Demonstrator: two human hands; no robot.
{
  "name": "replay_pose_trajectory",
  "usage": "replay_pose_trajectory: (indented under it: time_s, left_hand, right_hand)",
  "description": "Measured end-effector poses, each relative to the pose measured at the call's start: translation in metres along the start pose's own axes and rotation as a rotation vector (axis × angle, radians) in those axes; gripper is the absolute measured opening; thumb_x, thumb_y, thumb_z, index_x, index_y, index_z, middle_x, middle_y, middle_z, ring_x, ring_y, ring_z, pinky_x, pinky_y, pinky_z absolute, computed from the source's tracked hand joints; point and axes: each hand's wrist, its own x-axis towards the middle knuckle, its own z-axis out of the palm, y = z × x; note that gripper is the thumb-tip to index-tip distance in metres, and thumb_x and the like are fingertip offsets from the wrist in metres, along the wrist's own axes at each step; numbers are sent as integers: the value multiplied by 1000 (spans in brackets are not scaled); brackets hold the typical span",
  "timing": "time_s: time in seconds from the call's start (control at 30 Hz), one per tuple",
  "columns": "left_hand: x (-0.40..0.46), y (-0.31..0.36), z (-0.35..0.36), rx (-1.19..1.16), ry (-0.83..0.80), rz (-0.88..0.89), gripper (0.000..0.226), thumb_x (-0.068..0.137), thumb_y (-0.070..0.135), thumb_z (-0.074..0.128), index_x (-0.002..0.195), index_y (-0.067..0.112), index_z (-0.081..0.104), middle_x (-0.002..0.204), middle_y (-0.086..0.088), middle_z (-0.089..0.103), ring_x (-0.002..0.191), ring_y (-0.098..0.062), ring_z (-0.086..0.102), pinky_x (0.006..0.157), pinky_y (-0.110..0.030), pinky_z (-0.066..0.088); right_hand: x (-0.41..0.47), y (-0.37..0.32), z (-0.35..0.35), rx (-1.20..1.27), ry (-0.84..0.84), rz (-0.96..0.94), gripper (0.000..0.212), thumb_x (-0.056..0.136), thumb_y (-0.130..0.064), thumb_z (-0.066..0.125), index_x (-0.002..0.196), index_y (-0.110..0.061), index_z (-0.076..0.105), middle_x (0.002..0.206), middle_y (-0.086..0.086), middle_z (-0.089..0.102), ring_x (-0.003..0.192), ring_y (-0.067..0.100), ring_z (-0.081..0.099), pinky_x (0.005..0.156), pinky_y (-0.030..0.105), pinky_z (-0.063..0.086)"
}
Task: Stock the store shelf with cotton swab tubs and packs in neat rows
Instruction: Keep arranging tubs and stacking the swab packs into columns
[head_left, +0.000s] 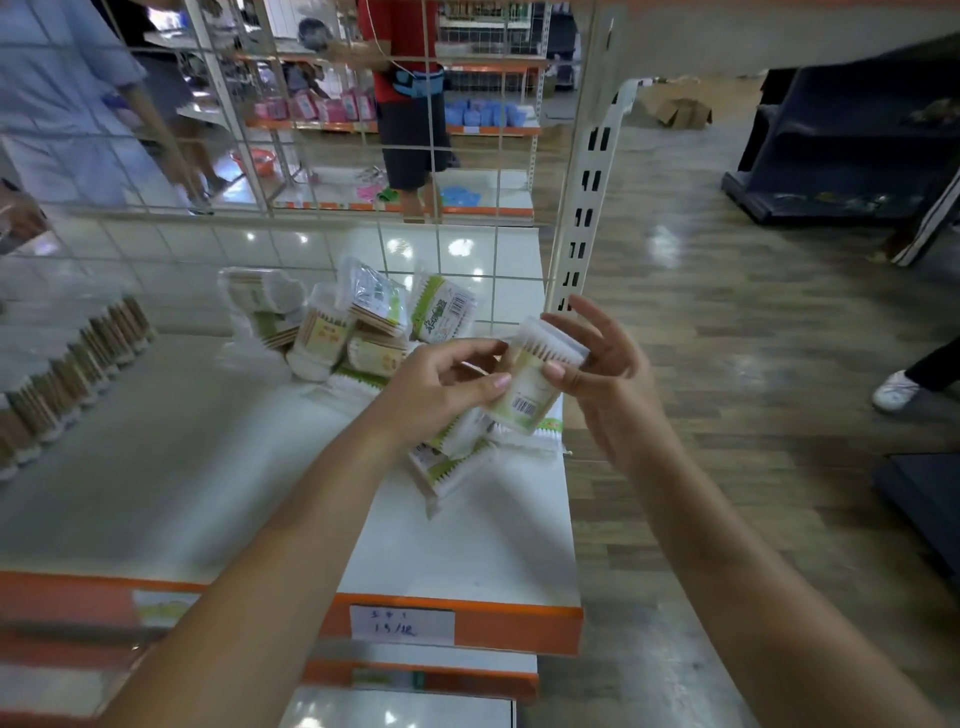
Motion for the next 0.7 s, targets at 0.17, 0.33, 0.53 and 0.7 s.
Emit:
replay_pose_trajectory:
  time_s: [0.17,0.33,0.53,0.7]
  left_hand:
    - [-17,4,13,23,73,11,42,72,21,76,111,23,61,93,2,66,83,-12,64,78,-26,53]
    - [-30,-4,26,181,329,43,55,71,36,76,122,25,57,99,6,65,88,-4,61,75,-15,49]
    - [-47,-6,25,434,356,119,54,81,28,69,130,18,51,108,6,57,88,4,53,73,-8,42]
    - [-66,-4,-1,682,375,131,54,83,25,67,132,13,49,120,-4,58,103,-16,55,81,-23,41]
  right_hand:
    - [-7,0,12,2,86,-25,57,63,-10,68,118,-13,53,96,9,66,84,15,66,71,28,54]
    - [-19,2,24,-338,25,-17,70,73,-14,74,135,-20,41,101,0,62,72,1,66,62,23,55]
    - [-28,9,34,-542,-16,-53,78,75,-9,75,138,-25,33,115,-4,55,89,7,64,64,20,56]
    - [-28,16,58,-587,-62,-66,75,75,-11,75,137,-25,34,108,-5,58,85,6,64,65,22,56]
